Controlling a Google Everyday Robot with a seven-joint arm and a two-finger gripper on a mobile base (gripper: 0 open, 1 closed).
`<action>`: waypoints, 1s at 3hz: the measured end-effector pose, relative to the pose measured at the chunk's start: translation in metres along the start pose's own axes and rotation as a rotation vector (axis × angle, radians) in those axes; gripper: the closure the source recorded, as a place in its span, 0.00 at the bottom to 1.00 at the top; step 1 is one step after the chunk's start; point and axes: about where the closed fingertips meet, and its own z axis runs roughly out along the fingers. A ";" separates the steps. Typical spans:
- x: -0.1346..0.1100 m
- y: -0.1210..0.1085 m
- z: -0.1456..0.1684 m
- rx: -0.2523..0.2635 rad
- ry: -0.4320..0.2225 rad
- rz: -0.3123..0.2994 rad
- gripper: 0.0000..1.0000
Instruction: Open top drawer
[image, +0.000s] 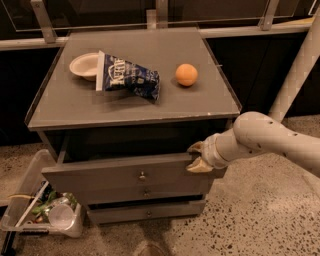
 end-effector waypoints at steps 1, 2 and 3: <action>0.004 0.014 -0.005 -0.007 -0.002 0.013 0.82; 0.004 0.014 -0.005 -0.007 -0.002 0.012 0.59; 0.004 0.014 -0.005 -0.007 -0.002 0.012 0.35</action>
Offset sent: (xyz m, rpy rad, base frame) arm -0.0148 -0.0038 -0.0017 0.0055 0.0122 -0.0059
